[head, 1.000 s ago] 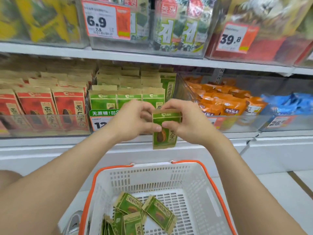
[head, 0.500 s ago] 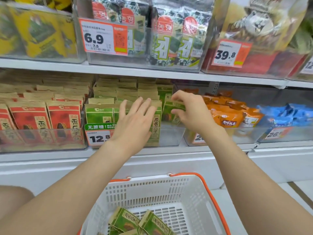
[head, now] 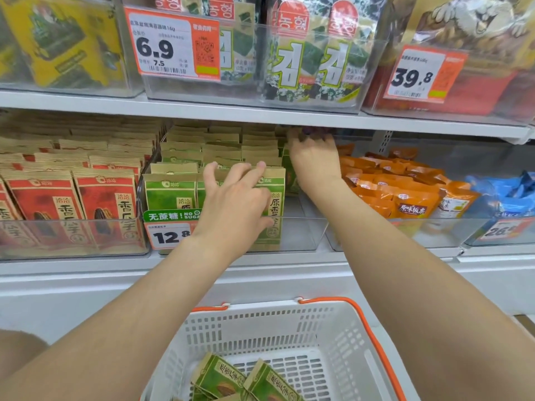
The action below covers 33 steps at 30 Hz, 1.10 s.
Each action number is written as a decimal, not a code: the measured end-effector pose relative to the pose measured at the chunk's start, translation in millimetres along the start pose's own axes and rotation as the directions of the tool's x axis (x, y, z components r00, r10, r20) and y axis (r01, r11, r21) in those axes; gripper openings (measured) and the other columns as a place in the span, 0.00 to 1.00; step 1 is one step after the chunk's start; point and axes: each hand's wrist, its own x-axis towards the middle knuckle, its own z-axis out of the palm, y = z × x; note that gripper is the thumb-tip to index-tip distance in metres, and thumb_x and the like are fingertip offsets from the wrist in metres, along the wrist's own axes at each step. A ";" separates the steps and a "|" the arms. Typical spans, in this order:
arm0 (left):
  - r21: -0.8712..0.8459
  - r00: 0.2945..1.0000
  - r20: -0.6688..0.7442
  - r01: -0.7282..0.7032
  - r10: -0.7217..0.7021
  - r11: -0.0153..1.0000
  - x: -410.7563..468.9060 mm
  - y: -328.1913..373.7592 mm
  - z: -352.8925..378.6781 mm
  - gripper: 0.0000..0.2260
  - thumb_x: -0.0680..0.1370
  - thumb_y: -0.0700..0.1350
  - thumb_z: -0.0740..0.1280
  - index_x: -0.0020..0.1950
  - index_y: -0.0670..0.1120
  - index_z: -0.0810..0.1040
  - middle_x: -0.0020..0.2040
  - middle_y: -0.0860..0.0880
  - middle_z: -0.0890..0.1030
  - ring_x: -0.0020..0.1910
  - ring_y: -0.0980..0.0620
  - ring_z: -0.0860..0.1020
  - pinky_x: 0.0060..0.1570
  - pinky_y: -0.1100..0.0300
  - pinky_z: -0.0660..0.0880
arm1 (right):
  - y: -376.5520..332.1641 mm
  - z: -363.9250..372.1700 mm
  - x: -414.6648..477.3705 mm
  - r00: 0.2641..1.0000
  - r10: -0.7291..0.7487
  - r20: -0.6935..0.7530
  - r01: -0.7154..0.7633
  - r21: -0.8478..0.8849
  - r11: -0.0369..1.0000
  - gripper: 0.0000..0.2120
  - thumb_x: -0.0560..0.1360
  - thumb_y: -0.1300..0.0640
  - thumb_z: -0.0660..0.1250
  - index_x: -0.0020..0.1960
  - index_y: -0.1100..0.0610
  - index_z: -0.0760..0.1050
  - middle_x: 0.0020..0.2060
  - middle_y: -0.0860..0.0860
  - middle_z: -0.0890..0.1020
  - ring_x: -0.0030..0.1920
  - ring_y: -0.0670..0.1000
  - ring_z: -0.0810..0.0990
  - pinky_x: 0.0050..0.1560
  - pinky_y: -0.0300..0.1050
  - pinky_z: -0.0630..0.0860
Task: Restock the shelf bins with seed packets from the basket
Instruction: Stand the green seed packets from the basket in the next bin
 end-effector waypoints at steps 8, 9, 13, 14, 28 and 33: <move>0.006 1.000 -0.002 -0.027 0.027 1.000 -2.0 -4.0 0.4 0.12 0.73 0.61 0.77 0.42 0.54 0.83 0.83 0.50 0.65 0.79 0.46 0.62 0.73 0.31 0.52 | -3.8 10.9 2.4 0.987 -0.152 0.049 0.154 -0.053 0.987 0.08 0.70 0.65 0.73 0.48 0.59 0.84 0.54 0.60 0.81 0.54 0.65 0.80 0.55 0.57 0.76; 0.001 1.000 -0.003 -0.028 0.028 1.000 -2.1 -3.6 0.0 0.12 0.73 0.61 0.77 0.42 0.54 0.83 0.83 0.50 0.65 0.79 0.46 0.62 0.73 0.31 0.52 | -3.6 11.6 0.7 0.969 -0.218 0.120 0.222 -0.021 0.975 0.10 0.73 0.66 0.70 0.53 0.59 0.83 0.58 0.60 0.80 0.57 0.64 0.80 0.57 0.57 0.75; 0.005 1.000 0.000 -0.027 0.027 1.000 -3.0 -2.0 -0.6 0.12 0.73 0.61 0.77 0.43 0.54 0.83 0.83 0.49 0.64 0.80 0.46 0.62 0.72 0.32 0.52 | 5.2 6.7 -6.3 0.931 -0.308 0.195 0.314 0.004 0.950 0.12 0.78 0.67 0.68 0.60 0.59 0.81 0.65 0.59 0.76 0.57 0.62 0.81 0.53 0.53 0.74; 0.008 1.000 0.004 -0.028 0.028 1.000 -3.4 -1.4 -0.8 0.12 0.73 0.61 0.77 0.43 0.54 0.83 0.83 0.49 0.64 0.80 0.45 0.62 0.72 0.32 0.52 | 6.0 6.2 -8.6 0.924 -0.312 0.220 0.322 -0.011 0.947 0.11 0.79 0.66 0.67 0.60 0.59 0.80 0.65 0.58 0.76 0.57 0.61 0.82 0.50 0.51 0.73; 0.057 0.990 -0.047 -0.128 0.131 0.990 -26.2 6.2 -1.1 0.14 0.72 0.41 0.75 0.56 0.48 0.78 0.79 0.40 0.66 0.79 0.36 0.59 0.71 0.34 0.62 | 17.6 -4.6 -48.0 0.967 -0.248 0.054 0.242 0.105 0.965 0.10 0.75 0.58 0.67 0.55 0.58 0.81 0.54 0.58 0.84 0.58 0.61 0.78 0.60 0.57 0.71; -0.011 0.975 -0.020 -0.221 0.220 0.975 -40.9 8.0 -0.9 0.05 0.78 0.49 0.67 0.46 0.49 0.74 0.41 0.49 0.77 0.44 0.42 0.77 0.43 0.49 0.71 | 19.6 -6.3 -95.3 0.846 -0.355 -0.399 0.476 0.262 0.839 0.07 0.69 0.62 0.61 0.32 0.56 0.71 0.26 0.53 0.74 0.25 0.57 0.73 0.30 0.45 0.63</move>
